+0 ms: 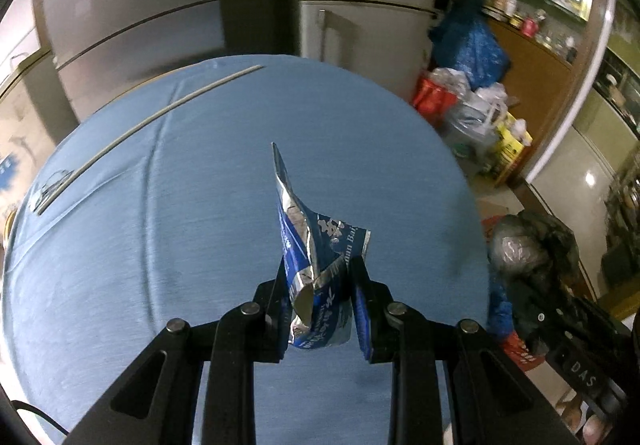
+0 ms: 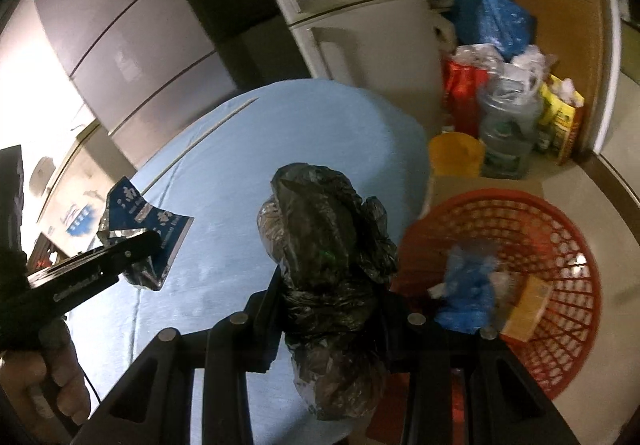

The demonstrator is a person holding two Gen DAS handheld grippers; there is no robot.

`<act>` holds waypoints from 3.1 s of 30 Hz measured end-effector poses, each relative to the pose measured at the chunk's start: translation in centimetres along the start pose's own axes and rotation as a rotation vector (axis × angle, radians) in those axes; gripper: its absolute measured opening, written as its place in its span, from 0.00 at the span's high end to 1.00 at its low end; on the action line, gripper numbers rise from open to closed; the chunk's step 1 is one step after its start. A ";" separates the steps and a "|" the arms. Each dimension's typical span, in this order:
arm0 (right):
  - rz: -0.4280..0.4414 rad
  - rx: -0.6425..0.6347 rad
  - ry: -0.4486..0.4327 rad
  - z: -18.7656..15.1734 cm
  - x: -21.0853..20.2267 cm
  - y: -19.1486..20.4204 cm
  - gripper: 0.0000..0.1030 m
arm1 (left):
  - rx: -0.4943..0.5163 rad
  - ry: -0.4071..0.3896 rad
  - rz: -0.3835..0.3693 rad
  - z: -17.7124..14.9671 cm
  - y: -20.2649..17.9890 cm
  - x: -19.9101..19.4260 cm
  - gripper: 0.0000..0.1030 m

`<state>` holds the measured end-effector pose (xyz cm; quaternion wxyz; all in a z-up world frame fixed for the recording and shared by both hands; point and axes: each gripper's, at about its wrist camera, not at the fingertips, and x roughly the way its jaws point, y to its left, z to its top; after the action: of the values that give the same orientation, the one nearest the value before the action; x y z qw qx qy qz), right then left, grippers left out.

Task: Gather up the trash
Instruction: 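Carry the black bag in the right tool and wrapper in the left over the red basket, then open the right tool to drop the black bag into the red basket, then open the left tool to drop the blue-white wrapper into the red basket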

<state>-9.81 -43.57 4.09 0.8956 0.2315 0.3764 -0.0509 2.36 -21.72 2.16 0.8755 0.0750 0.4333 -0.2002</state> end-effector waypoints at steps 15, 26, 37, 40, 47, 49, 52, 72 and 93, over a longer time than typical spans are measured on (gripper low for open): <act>-0.103 0.109 -0.040 -0.2 -2.9 -7.6 0.61 | 0.147 0.022 -0.081 0.3 -8.1 1.0 0.73; -0.146 0.159 -0.048 -0.8 -3.9 -10.8 0.61 | 0.235 0.039 -0.143 0.1 -13.1 1.3 0.73; -0.187 0.205 -0.013 -1.4 -2.8 -13.4 0.61 | 0.259 0.064 -0.159 -0.2 -14.5 2.5 0.73; -0.190 0.221 0.009 -1.8 -2.3 -13.8 0.61 | 0.268 0.067 -0.163 -0.1 -15.1 2.8 0.73; -0.200 0.227 0.025 -2.2 -1.8 -14.7 0.61 | 0.279 0.074 -0.167 -0.2 -15.8 3.1 0.73; -0.202 0.231 0.029 -2.1 -1.5 -14.9 0.61 | 0.279 0.075 -0.168 -0.3 -15.9 3.2 0.73; -0.203 0.243 0.042 -2.1 -1.2 -15.3 0.59 | 0.284 0.075 -0.170 -0.2 -16.1 3.3 0.73; -0.244 0.315 0.038 -2.6 -1.5 -17.6 0.31 | 0.309 0.097 -0.181 -0.3 -17.3 4.6 0.73; -0.264 0.384 -0.057 -3.0 -5.0 -19.6 0.31 | 0.370 0.200 -0.244 -1.5 -20.7 7.3 0.71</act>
<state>-20.54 -60.01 -1.63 0.8310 0.3449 0.3613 -0.2447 -3.37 -42.12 -3.60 0.7689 0.2007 0.4797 -0.3719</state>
